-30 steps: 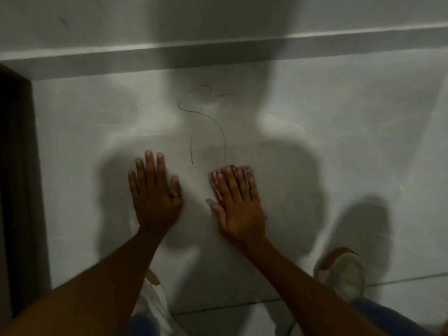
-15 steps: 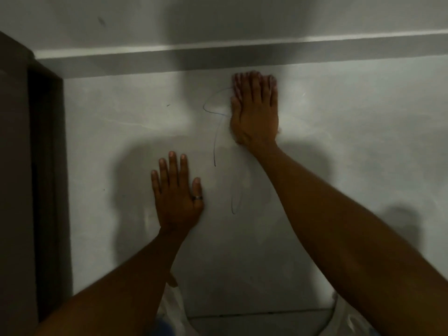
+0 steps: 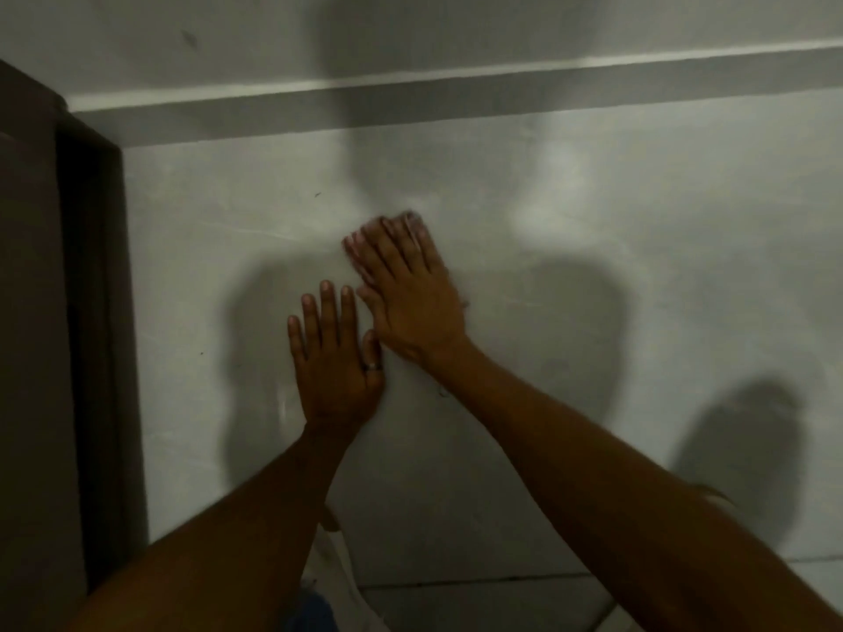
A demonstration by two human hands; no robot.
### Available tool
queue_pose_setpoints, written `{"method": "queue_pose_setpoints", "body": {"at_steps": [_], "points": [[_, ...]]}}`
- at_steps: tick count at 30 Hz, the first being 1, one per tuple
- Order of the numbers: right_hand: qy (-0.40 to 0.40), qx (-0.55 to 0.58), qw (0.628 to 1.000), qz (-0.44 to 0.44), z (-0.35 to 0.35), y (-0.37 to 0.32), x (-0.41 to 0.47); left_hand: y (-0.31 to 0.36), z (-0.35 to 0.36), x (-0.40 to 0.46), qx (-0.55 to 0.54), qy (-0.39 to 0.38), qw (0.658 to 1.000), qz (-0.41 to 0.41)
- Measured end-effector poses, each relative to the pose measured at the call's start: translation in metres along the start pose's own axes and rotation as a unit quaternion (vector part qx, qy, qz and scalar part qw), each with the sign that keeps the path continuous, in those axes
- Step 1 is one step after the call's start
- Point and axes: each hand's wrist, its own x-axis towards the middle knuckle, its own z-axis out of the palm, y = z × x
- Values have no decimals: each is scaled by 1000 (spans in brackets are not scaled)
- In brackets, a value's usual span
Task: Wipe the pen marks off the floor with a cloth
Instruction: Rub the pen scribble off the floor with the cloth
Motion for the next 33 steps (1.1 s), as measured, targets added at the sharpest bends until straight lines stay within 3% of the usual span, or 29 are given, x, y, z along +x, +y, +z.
{"method": "queue_pose_setpoints", "body": {"at_steps": [7,11,16,21,29,33], "points": [[-7,33,999,1,25,-8,-132,1,-4,1,-8,-9,1000,-1],[-36,10,997,-73,31,-3,-201,1,-5,2,-9,-5,1000,-7],[-46,-16,979,-198,19,39,-169,3,-7,0,-10,-11,1000,-8],[-28,-29,977,-210,8,58,-127,3,-8,1,-4,-13,1000,-6],[17,-58,989,-131,-34,94,11,-2,1,2,12,-4,1000,-5],[-13,31,999,32,-55,98,57,-5,2,1,17,-17,1000,6]]}}
